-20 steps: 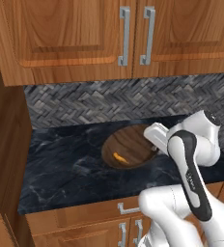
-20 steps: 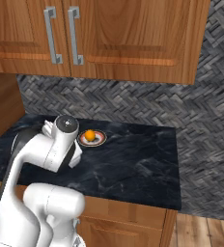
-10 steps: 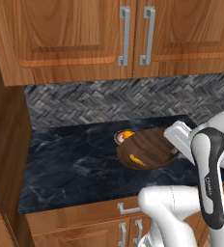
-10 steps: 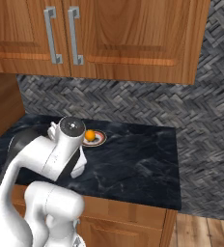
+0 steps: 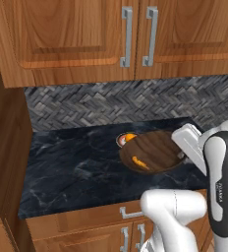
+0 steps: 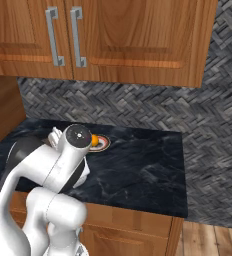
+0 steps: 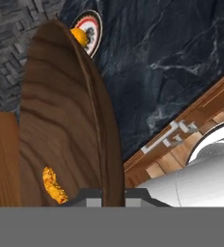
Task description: Remove the orange from the bowl and place it on the small plate. Then place the bowl with only the shrimp in the microwave, close the door, and press the start button to microwave the shrimp.
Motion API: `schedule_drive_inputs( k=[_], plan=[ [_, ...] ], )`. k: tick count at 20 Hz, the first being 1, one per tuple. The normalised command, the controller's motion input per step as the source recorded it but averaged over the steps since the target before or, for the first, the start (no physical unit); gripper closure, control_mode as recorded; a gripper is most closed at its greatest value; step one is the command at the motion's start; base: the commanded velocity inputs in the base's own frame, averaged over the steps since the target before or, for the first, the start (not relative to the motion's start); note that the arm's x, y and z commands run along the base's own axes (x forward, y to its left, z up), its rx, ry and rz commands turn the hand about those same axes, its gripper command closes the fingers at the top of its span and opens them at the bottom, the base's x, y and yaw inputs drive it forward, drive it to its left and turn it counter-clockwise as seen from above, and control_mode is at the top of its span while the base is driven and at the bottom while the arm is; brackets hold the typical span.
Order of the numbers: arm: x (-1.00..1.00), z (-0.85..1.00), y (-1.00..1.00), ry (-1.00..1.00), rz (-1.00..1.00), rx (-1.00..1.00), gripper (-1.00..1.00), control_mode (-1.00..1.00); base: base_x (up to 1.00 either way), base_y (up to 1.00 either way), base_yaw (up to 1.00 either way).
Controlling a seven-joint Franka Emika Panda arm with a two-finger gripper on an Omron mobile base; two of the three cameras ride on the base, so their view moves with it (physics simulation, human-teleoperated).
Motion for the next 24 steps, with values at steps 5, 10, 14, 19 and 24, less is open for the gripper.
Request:
schedule_drive_inputs(
  k=[5,10,14,19,24],
  plan=[
    [-0.08,-0.07,0.0,0.01,0.0,0.01,1.0,1.0,-0.34,0.04,0.0],
    [0.0,0.0,0.0,0.0,0.0,0.0,1.0,1.0,-1.0,0.56,0.0],
    [0.0,0.0,0.0,0.0,0.0,0.0,1.0,1.0,-0.91,0.82,0.0],
    [0.0,0.0,0.0,0.0,0.0,0.0,1.0,1.0,-0.65,0.95,0.0],
    [0.0,0.0,0.0,0.0,0.0,0.0,1.0,1.0,-0.18,1.0,0.01]
  ],
)
